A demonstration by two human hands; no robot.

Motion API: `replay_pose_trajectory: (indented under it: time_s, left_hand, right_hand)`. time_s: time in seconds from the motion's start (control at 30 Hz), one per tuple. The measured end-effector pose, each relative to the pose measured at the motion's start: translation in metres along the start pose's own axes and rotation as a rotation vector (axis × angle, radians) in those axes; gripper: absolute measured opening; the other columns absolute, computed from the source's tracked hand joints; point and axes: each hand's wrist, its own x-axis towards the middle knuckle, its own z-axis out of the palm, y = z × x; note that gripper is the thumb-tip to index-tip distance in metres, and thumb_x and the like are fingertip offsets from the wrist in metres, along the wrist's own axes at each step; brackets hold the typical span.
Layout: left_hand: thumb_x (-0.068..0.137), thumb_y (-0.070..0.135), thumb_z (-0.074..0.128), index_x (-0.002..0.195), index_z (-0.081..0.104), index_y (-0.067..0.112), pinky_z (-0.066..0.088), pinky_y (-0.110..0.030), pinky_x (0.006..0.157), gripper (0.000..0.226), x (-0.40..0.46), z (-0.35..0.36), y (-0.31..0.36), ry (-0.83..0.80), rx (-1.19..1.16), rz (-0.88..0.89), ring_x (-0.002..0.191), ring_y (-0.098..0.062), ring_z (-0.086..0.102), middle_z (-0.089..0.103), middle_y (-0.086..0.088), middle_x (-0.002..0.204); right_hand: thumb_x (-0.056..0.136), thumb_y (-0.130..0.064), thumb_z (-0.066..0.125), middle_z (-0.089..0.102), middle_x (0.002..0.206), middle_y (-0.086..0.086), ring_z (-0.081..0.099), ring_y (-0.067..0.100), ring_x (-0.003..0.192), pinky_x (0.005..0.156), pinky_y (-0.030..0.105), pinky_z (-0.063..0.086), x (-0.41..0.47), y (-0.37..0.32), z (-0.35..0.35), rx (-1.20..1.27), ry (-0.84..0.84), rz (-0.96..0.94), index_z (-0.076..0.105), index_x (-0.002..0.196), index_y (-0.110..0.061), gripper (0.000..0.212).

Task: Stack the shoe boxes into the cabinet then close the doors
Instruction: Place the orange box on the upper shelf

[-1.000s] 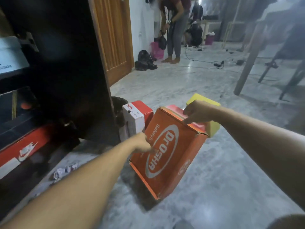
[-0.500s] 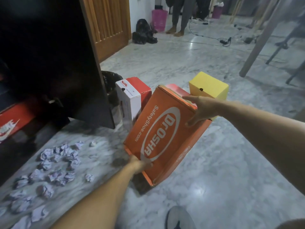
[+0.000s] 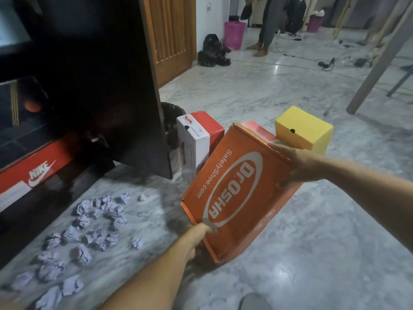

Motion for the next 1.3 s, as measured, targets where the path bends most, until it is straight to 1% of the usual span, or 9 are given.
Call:
replay_pose_trajectory:
  time_s: [0.13, 0.23, 0.37, 0.47, 0.6, 0.8, 0.97, 1.1, 1.3]
  left_hand:
    - [0.06, 0.017, 0.09, 0.101, 0.064, 0.019, 0.043, -0.041, 0.096, 0.049, -0.021, -0.011, 0.005, 0.047, 0.018, 0.146, 0.114, -0.027, 0.055, 0.065, -0.002, 0.112]
    - [0.047, 0.027, 0.097, 0.116, 0.064, 0.016, 0.045, -0.031, 0.095, 0.077, -0.037, -0.027, 0.007, -0.038, 0.105, 0.208, 0.117, -0.02, 0.057, 0.067, 0.002, 0.12]
    - [0.021, 0.042, 0.099, 0.122, 0.063, 0.022, 0.049, -0.044, 0.101, 0.11, -0.074, -0.053, 0.017, -0.11, 0.265, 0.279, 0.114, -0.022, 0.061, 0.069, 0.002, 0.118]
    - [0.012, 0.049, 0.097, 0.127, 0.059, 0.024, 0.051, -0.045, 0.098, 0.123, -0.104, -0.083, 0.031, -0.113, 0.401, 0.275, 0.115, -0.021, 0.061, 0.068, 0.005, 0.12]
    - [0.017, 0.043, 0.099, 0.118, 0.066, 0.024, 0.054, -0.048, 0.094, 0.108, -0.16, -0.135, 0.052, -0.057, 0.483, 0.26, 0.11, -0.023, 0.065, 0.072, 0.003, 0.113]
    - [0.051, 0.018, 0.096, 0.106, 0.069, 0.017, 0.054, -0.041, 0.093, 0.062, -0.255, -0.208, 0.083, 0.086, 0.506, 0.25, 0.104, -0.023, 0.067, 0.074, -0.002, 0.103]
    - [0.028, 0.021, 0.101, 0.12, 0.063, 0.006, 0.052, -0.05, 0.096, 0.1, -0.33, -0.269, 0.091, 0.225, 0.428, 0.285, 0.103, -0.03, 0.07, 0.074, -0.012, 0.107]
    - [0.029, 0.017, 0.097, 0.112, 0.065, 0.01, 0.055, -0.048, 0.092, 0.089, -0.394, -0.295, 0.09, 0.416, 0.304, 0.422, 0.096, -0.03, 0.072, 0.075, -0.012, 0.101]
    - [0.01, 0.029, 0.098, 0.133, 0.049, 0.015, 0.055, -0.043, 0.091, 0.133, -0.47, -0.308, 0.087, 0.824, 0.217, 0.574, 0.104, -0.025, 0.064, 0.061, -0.006, 0.118]
  right_hand:
    - [0.053, -0.046, 0.091, 0.043, 0.149, 0.002, 0.044, 0.027, 0.13, 0.103, 0.038, 0.043, -0.016, -0.014, -0.009, 0.035, 0.024, -0.008, 0.016, 0.153, -0.043, 0.125]
    - [0.054, -0.046, 0.091, 0.047, 0.144, 0.001, 0.049, 0.027, 0.124, 0.095, 0.038, 0.049, -0.034, -0.029, -0.021, 0.078, 0.008, 0.036, 0.019, 0.153, -0.041, 0.122]
    - [0.052, -0.046, 0.092, 0.046, 0.137, 0.0, 0.055, 0.032, 0.111, 0.057, 0.046, 0.061, -0.063, -0.057, -0.04, 0.174, -0.048, 0.117, 0.022, 0.15, -0.044, 0.12]
    - [0.059, -0.045, 0.09, 0.048, 0.139, 0.001, 0.055, 0.03, 0.108, 0.04, 0.033, 0.056, -0.085, -0.088, -0.057, 0.175, -0.078, 0.108, 0.027, 0.15, -0.039, 0.111]
    - [0.059, -0.045, 0.089, 0.063, 0.114, 0.001, 0.068, 0.032, 0.092, 0.051, 0.054, 0.058, -0.111, -0.132, -0.072, 0.223, -0.074, 0.013, 0.048, 0.136, -0.035, 0.087]
    - [0.052, -0.051, 0.09, 0.071, 0.094, 0.007, 0.073, 0.03, 0.07, 0.05, 0.051, 0.059, -0.135, -0.199, -0.088, 0.315, -0.025, -0.152, 0.059, 0.122, -0.028, 0.08]
    - [0.042, -0.057, 0.085, 0.07, 0.1, 0.009, 0.072, 0.033, 0.081, 0.053, 0.049, 0.06, -0.146, -0.26, -0.103, 0.409, -0.011, -0.3, 0.054, 0.131, -0.026, 0.099]
    - [0.05, -0.051, 0.084, 0.068, 0.098, 0.007, 0.071, 0.034, 0.083, 0.06, 0.054, 0.06, -0.151, -0.303, -0.114, 0.498, 0.005, -0.408, 0.052, 0.125, -0.027, 0.085]
    - [0.052, -0.045, 0.085, 0.068, 0.102, 0.01, 0.073, 0.034, 0.081, 0.063, 0.052, 0.061, -0.149, -0.362, -0.136, 0.65, -0.011, -0.614, 0.051, 0.119, -0.035, 0.076]
